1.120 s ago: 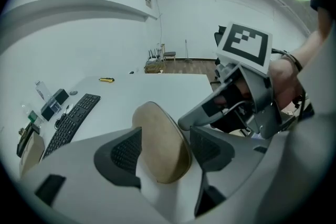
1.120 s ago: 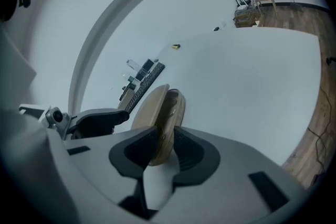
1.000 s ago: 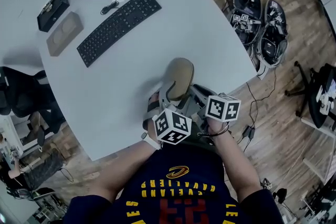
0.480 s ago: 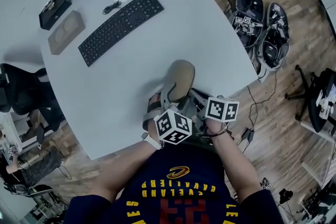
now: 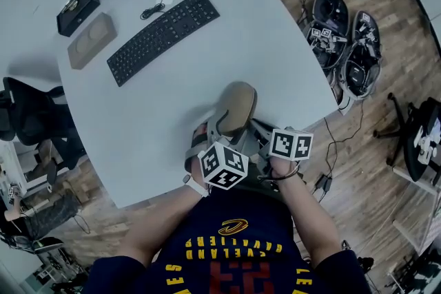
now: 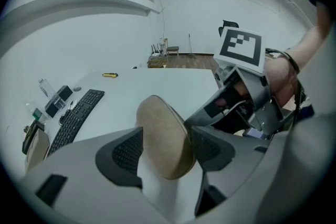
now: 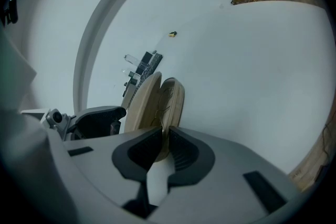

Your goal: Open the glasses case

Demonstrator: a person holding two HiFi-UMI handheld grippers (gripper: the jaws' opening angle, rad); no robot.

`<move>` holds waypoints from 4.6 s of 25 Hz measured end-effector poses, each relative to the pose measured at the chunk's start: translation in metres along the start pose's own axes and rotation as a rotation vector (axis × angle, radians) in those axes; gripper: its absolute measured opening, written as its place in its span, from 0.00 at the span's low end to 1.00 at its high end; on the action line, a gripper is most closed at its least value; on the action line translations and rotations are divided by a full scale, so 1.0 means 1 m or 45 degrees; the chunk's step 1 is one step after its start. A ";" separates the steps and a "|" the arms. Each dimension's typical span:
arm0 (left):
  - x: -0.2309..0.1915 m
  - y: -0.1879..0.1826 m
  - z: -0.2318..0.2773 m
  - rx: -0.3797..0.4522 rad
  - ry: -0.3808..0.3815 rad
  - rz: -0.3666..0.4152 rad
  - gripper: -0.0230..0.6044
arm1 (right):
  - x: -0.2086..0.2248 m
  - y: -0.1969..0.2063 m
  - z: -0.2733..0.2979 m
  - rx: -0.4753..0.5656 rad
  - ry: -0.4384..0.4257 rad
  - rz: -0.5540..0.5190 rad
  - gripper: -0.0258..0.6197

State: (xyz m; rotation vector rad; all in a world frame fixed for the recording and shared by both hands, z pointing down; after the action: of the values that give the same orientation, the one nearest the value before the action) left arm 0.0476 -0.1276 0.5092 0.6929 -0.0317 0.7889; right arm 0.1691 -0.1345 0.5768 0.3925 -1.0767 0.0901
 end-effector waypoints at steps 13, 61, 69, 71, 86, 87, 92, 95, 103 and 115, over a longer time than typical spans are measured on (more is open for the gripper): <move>-0.023 0.002 -0.018 0.023 -0.056 -0.026 0.51 | -0.002 0.001 0.002 0.002 0.017 -0.019 0.12; -0.117 0.083 0.010 -0.065 -0.031 -0.455 0.43 | -0.006 0.005 0.001 0.097 0.106 -0.013 0.12; -0.120 0.089 0.014 -0.071 0.011 -0.515 0.43 | -0.005 0.005 0.001 0.097 0.101 -0.004 0.12; -0.121 0.091 0.015 -0.081 0.021 -0.548 0.43 | -0.005 0.005 0.001 0.098 0.098 -0.007 0.12; -0.120 0.075 0.004 -0.040 0.013 -0.499 0.43 | -0.012 0.004 0.001 0.122 0.065 0.011 0.13; -0.118 0.071 0.000 -0.026 0.021 -0.486 0.43 | -0.014 0.004 0.001 0.124 0.062 0.006 0.13; -0.103 0.053 -0.012 0.035 0.060 -0.425 0.43 | -0.024 -0.001 0.001 0.140 0.049 -0.038 0.13; -0.099 0.047 -0.019 0.065 0.063 -0.399 0.43 | -0.032 -0.008 -0.003 0.167 0.078 -0.087 0.13; -0.105 0.022 -0.066 0.263 0.152 -0.424 0.43 | -0.088 -0.030 -0.035 0.289 0.144 -0.352 0.13; -0.123 -0.012 -0.150 0.678 0.295 -0.526 0.07 | -0.212 -0.039 -0.081 0.431 0.124 -0.902 0.11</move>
State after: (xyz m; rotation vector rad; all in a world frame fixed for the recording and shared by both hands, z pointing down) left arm -0.0662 -0.1246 0.3516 1.0625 0.5332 0.4705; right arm 0.1461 -0.1171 0.3483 1.0431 -0.7748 -0.3404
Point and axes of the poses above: the fingertips, and each gripper's own axes: z forward along the fingers, x to its right, y out of its underside, the point moved 8 cm from there along -z, backward along the fingers, and after that the axes turned 10 degrees about -y, right-handed, at the moved point
